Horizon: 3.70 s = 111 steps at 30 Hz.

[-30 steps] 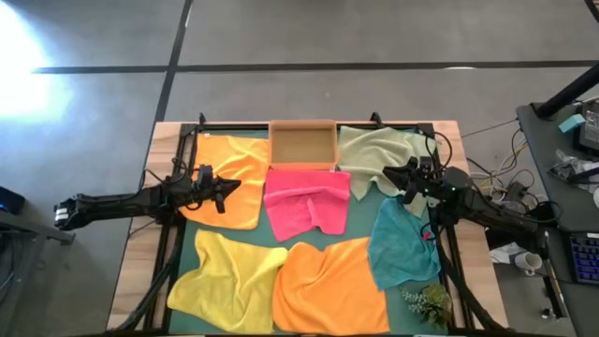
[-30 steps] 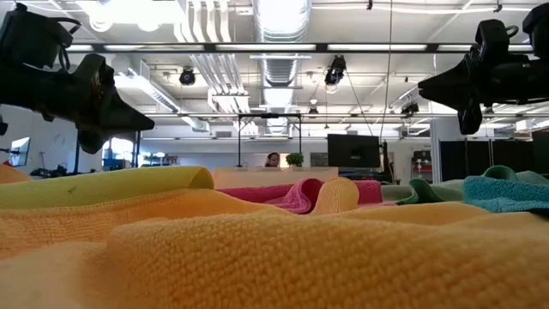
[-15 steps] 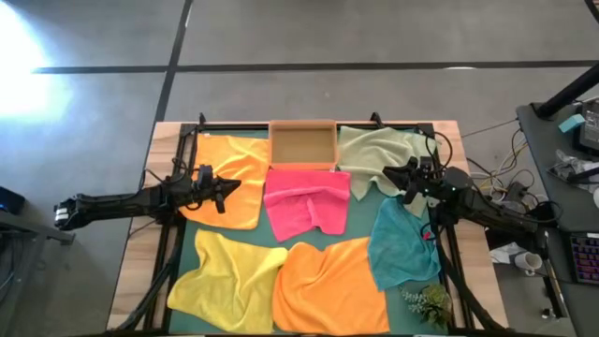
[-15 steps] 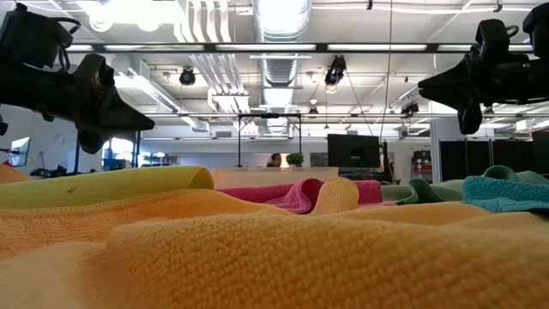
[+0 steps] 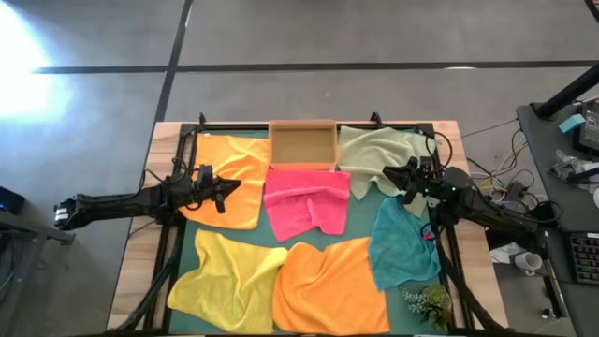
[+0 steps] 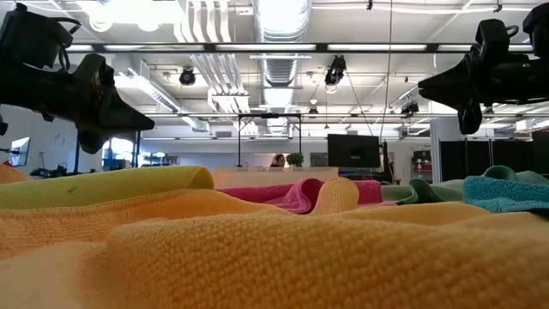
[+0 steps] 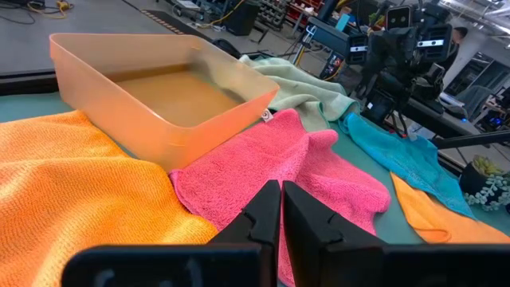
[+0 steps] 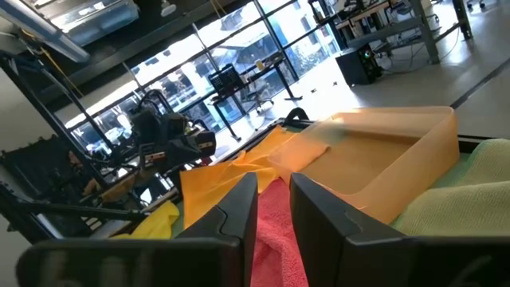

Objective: Fold microfiber towels

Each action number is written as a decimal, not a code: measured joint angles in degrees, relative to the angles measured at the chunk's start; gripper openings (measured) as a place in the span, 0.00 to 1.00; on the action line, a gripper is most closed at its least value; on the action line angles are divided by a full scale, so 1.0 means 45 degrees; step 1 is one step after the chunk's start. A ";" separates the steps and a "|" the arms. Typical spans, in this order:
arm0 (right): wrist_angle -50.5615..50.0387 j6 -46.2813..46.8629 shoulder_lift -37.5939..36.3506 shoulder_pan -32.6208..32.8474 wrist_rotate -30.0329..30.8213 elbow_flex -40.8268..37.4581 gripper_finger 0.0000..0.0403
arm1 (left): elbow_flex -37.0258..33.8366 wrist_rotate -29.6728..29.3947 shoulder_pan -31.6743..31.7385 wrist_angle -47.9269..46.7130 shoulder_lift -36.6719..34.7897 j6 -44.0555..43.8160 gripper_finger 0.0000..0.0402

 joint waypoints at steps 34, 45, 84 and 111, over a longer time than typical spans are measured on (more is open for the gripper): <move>0.0495 0.0086 -0.0005 0.0000 0.0015 0.0001 0.17 | 0.0000 -0.0001 -0.0004 0.0001 0.0003 0.0000 0.00; 0.0401 0.0332 -0.0005 0.0000 0.0010 -0.0002 0.17 | 0.0000 -0.0001 -0.0005 -0.0003 -0.0001 0.0000 0.00; -0.9317 -0.5220 0.8411 0.1026 -0.3583 0.8763 0.41 | 0.0000 0.0000 -0.0002 0.0000 0.0000 -0.0005 0.00; -0.5354 -0.7708 1.4048 0.5149 -0.2195 0.8754 0.49 | 0.0000 -0.0001 0.0000 0.0001 -0.0001 0.0000 0.00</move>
